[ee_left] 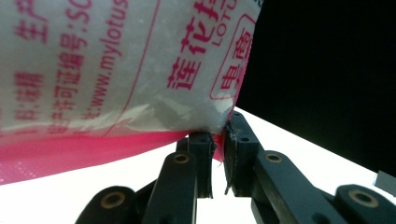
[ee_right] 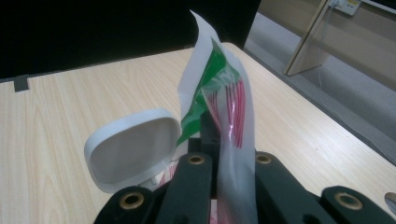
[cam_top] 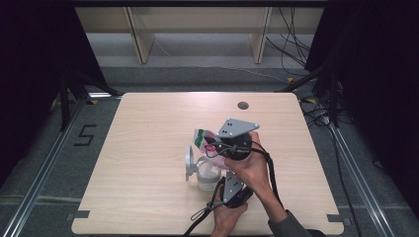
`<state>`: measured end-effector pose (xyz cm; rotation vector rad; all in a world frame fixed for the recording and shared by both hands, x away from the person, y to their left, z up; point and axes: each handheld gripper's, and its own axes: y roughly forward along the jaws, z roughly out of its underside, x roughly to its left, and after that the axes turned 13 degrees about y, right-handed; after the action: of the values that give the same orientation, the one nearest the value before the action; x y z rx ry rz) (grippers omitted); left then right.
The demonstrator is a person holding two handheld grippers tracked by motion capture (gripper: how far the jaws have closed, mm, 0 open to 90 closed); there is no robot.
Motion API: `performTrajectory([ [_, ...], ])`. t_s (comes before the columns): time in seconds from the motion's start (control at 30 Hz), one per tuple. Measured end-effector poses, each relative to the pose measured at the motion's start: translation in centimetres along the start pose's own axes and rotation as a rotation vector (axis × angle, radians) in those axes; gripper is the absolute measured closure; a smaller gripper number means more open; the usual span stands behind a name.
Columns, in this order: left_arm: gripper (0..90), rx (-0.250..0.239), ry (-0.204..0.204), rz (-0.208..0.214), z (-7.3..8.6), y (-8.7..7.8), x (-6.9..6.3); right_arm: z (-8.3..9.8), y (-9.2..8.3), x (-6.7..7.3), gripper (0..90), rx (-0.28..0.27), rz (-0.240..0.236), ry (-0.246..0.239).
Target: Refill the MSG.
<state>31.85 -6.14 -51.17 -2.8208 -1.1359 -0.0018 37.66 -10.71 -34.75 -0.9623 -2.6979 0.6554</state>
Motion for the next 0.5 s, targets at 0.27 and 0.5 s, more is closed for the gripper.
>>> performTrajectory([
  [0.27, 81.8, -0.001, 0.008, 0.000, -0.08, 0.03, -0.04, -0.05, -0.01, 0.05, 90.0, -0.002, -0.003, -0.006],
  [0.5, 81.8, -0.002, 0.006, -0.001, -0.05, -0.02, 0.00, -0.06, 0.07, 0.13, 90.0, 0.003, -0.003, -0.012],
])
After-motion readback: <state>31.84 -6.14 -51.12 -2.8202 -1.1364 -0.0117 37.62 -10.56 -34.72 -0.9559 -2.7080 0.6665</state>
